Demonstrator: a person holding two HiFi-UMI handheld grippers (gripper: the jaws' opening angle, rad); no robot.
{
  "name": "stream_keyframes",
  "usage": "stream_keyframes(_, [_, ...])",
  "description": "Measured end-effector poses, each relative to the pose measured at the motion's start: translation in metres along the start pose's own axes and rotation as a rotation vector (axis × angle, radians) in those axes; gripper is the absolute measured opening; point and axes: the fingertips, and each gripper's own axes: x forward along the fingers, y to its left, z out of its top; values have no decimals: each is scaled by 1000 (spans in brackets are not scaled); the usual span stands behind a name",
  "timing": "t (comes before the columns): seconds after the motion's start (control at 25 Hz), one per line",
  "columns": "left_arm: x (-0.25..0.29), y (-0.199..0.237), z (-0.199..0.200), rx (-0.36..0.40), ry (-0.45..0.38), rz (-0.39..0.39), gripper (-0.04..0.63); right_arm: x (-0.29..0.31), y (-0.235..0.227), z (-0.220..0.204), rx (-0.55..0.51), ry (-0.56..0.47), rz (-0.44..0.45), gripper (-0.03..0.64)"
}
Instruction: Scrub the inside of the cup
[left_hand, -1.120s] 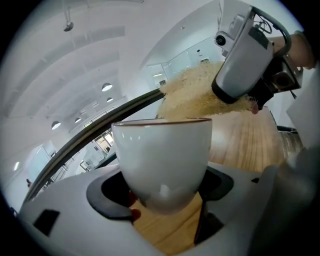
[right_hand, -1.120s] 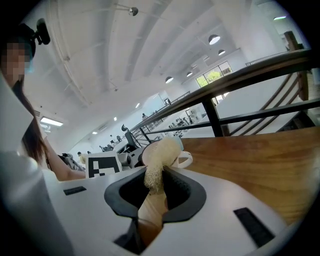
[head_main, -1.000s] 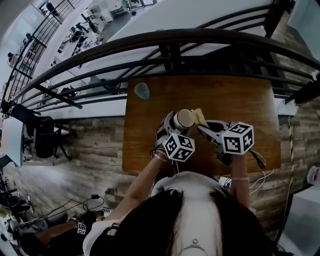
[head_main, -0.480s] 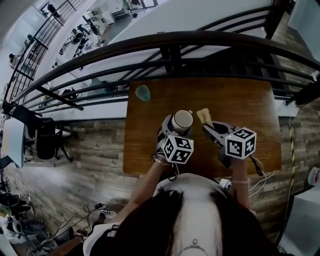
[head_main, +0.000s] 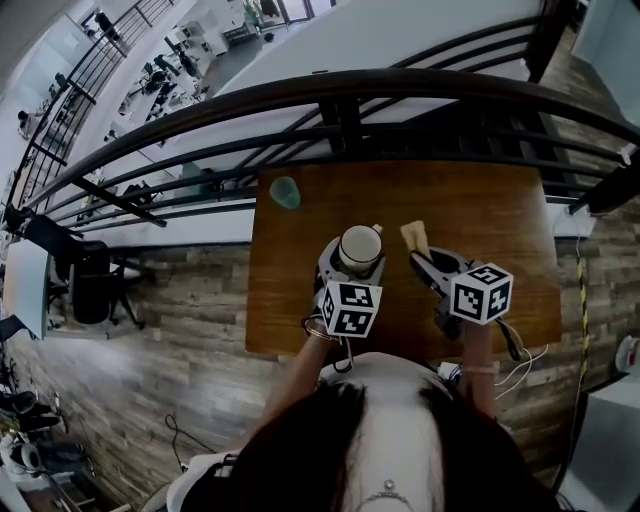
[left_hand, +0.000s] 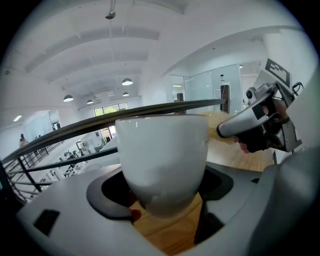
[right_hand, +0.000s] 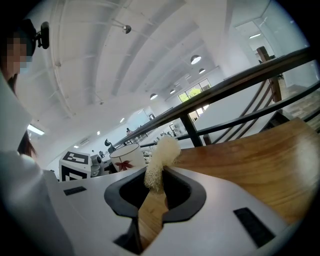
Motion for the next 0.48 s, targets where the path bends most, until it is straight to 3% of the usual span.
stream_keyframes(0.48, [-16, 0, 9, -84, -34, 9, 388, -10, -16, -7, -90, 21, -143, 81])
